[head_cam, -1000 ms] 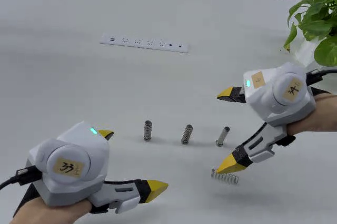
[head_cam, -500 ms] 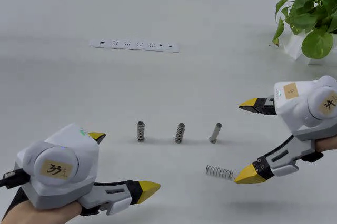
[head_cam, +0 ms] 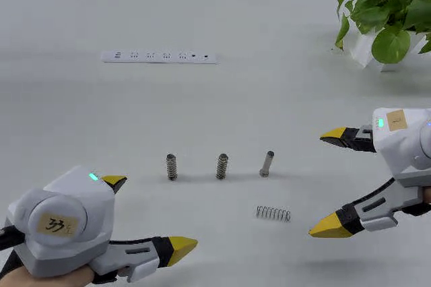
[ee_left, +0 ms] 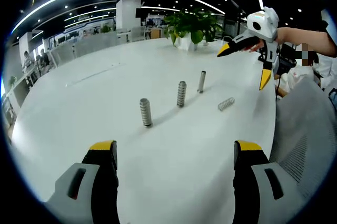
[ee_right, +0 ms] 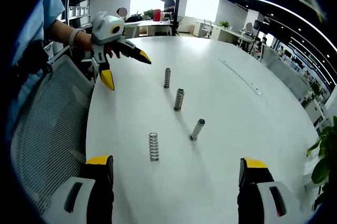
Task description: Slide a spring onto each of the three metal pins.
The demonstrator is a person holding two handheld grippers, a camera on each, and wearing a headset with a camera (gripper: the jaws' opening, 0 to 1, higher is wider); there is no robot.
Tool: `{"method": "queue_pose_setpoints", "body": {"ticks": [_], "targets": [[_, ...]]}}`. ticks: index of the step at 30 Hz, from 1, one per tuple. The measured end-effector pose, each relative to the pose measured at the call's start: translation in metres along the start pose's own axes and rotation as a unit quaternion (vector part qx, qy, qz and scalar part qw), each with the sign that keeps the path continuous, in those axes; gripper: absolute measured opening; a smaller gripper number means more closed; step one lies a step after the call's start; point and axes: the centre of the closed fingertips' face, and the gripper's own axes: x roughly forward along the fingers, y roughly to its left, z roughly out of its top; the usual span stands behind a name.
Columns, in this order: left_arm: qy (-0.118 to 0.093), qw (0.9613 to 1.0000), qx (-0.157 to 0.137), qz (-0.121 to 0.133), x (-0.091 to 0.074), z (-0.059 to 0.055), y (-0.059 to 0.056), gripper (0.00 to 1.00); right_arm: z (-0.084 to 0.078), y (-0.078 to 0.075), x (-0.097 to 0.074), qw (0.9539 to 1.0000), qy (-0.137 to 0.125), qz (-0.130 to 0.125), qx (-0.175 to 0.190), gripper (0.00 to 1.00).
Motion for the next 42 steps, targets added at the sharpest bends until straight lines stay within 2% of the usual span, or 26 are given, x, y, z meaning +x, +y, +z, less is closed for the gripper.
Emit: {"method": "queue_pose_setpoints", "body": {"ticks": [7, 12, 17, 20, 25, 29, 33, 35, 39, 42], "targets": [[0.003, 0.9999, 0.007, -0.012, 0.002, 0.0, -0.006, 0.9, -0.009, 0.004, -0.007, 0.9996, -0.008, -0.014, 0.022, 0.99], [0.007, 0.9995, 0.015, -0.028, 0.008, 0.0, -0.015, 0.9, -0.02, 0.007, -0.011, 0.9989, -0.012, -0.02, 0.041, 0.99], [0.006, 0.9981, 0.027, -0.055, 0.016, 0.005, -0.029, 0.9, -0.027, 0.008, -0.015, 0.9977, -0.02, -0.028, 0.058, 0.99], [0.005, 0.9962, 0.045, -0.075, 0.022, 0.008, -0.04, 0.89, -0.029, 0.01, -0.019, 0.9973, -0.022, -0.033, 0.062, 0.99], [0.005, 0.9903, 0.075, -0.116, 0.038, 0.018, -0.061, 0.89, -0.03, 0.012, -0.026, 0.9958, -0.03, -0.044, 0.074, 0.99], [0.002, 0.9839, 0.101, -0.147, 0.052, 0.023, -0.076, 0.87, -0.033, 0.015, -0.03, 0.995, -0.033, -0.05, 0.081, 0.99], [0.013, 0.9754, 0.131, -0.177, 0.063, 0.022, -0.089, 0.85, -0.037, 0.016, -0.034, 0.9937, -0.034, -0.057, 0.09, 0.99], [0.015, 0.9712, 0.142, -0.191, 0.067, 0.021, -0.094, 0.83, -0.039, 0.017, -0.037, 0.9932, -0.034, -0.059, 0.094, 0.99], [0.015, 0.9673, 0.155, -0.201, 0.077, 0.024, -0.098, 0.79, -0.044, 0.019, -0.04, 0.9919, -0.036, -0.066, 0.102, 0.99], [0.019, 0.9637, 0.16, -0.212, 0.084, 0.025, -0.102, 0.71, -0.048, 0.023, -0.041, 0.9911, -0.037, -0.067, 0.109, 0.99]]}}
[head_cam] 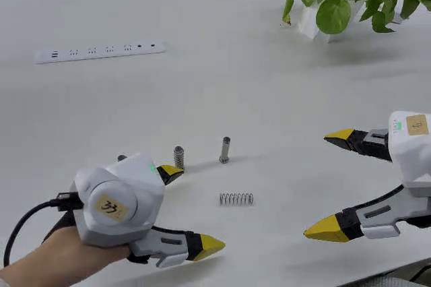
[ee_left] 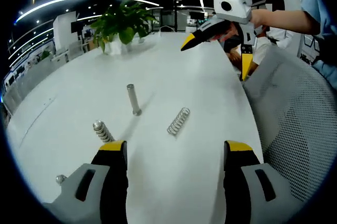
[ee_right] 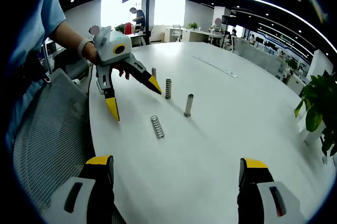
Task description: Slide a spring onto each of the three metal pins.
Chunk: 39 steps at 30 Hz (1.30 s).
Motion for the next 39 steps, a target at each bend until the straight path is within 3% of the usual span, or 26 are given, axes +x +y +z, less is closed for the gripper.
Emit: {"method": "queue_pose_setpoints", "body": {"ticks": [2, 10, 18, 25, 33, 37, 39], "targets": [[0.003, 0.9999, 0.015, -0.006, 0.006, 0.002, -0.001, 0.66, -0.004, 0.002, -0.001, 1.0, 0.001, -0.001, 0.005, 0.99], [0.007, 0.9994, 0.029, -0.016, 0.027, 0.007, 0.003, 0.43, -0.013, 0.005, -0.005, 0.9998, 0.002, -0.005, 0.021, 0.99], [0.036, 0.9976, 0.048, -0.034, 0.037, 0.001, 0.002, 0.26, -0.018, 0.007, -0.007, 0.9995, 0.003, -0.009, 0.029, 0.99], [0.049, 0.9958, 0.065, -0.043, 0.041, 0.003, 0.001, 0.16, -0.019, 0.007, -0.007, 0.9994, 0.002, -0.011, 0.034, 0.99], [0.077, 0.9925, 0.074, -0.059, 0.043, 0.003, -0.003, 0.09, -0.018, 0.01, -0.006, 0.9994, 0.002, -0.009, 0.033, 0.99], [0.098, 0.9902, 0.078, -0.063, 0.044, 0.003, -0.001, 0.07, -0.018, 0.01, -0.005, 0.9994, 0.001, -0.009, 0.034, 0.98], [0.118, 0.9874, 0.082, -0.066, 0.044, 0.002, -0.001, 0.07, -0.019, 0.011, -0.005, 0.9994, 0.002, -0.009, 0.034, 0.98]]}}
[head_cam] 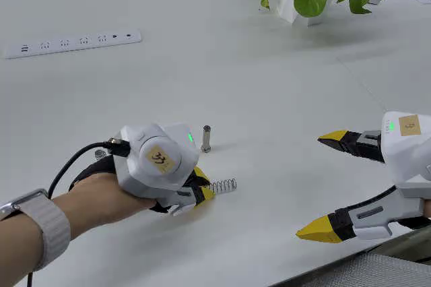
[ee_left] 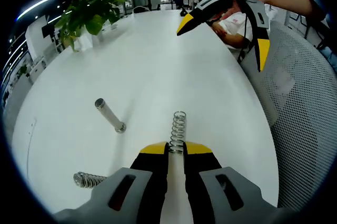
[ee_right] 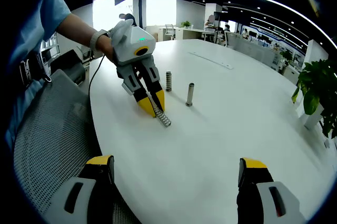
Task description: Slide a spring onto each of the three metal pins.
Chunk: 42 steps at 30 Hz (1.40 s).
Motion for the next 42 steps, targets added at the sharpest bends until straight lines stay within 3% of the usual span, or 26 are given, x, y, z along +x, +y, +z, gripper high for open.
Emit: {"method": "queue_pose_setpoints", "body": {"ticks": [7, 12, 16, 28, 34, 42], "targets": [[0.054, 0.9985, 0.005, -0.01, 0.002, 0.0, 0.001, 0.07, 0.0, 0.003, 0.002, 1.0, 0.0, 0.002, 0.0, 0.98], [0.077, 0.997, 0.003, -0.009, 0.001, -0.001, 0.0, 0.07, 0.0, 0.004, 0.002, 1.0, 0.001, 0.003, -0.001, 0.97], [0.082, 0.9966, 0.009, -0.003, 0.0, -0.002, -0.001, 0.07, 0.0, 0.003, 0.002, 1.0, -0.002, 0.003, -0.001, 0.97], [0.022, 0.9988, -0.04, 0.018, -0.007, -0.008, -0.007, 0.06, 0.005, 0.005, 0.007, 0.9999, -0.007, 0.013, -0.001, 0.96], [-0.01, 0.9971, -0.071, 0.024, -0.015, -0.009, -0.017, 0.06, 0.012, 0.009, 0.012, 0.9997, -0.014, 0.021, -0.006, 0.96], [-0.069, 0.9919, -0.097, 0.046, -0.043, 0.0, -0.025, 0.06, 0.031, 0.011, 0.014, 0.9988, -0.025, 0.035, -0.022, 0.95]]}}
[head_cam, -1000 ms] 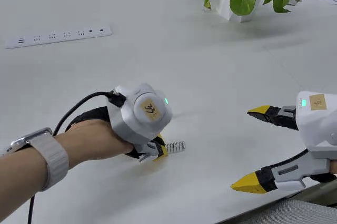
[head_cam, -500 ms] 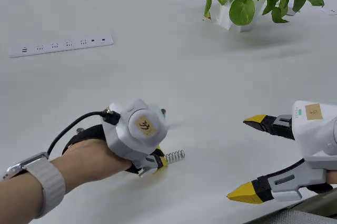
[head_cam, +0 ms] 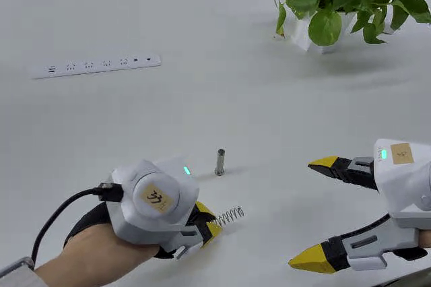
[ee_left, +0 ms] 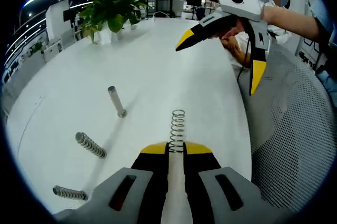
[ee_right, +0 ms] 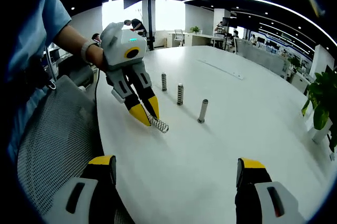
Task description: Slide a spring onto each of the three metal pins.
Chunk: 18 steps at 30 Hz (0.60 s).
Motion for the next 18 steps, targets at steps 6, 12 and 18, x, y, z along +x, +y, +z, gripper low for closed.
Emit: {"method": "queue_pose_setpoints", "body": {"ticks": [6, 12, 18], "targets": [[-0.033, 0.9993, -0.006, 0.016, -0.018, 0.004, -0.005, 0.06, 0.015, 0.004, 0.001, 0.9996, 0.0, 0.014, -0.025, 0.93], [-0.061, 0.9977, -0.009, 0.029, -0.03, 0.009, -0.009, 0.06, 0.033, 0.015, 0.006, 0.9978, 0.005, 0.038, -0.055, 0.87], [-0.079, 0.9964, -0.008, 0.03, -0.034, 0.014, -0.011, 0.06, 0.048, 0.018, 0.007, 0.9957, 0.01, 0.064, -0.066, 0.77]]}}
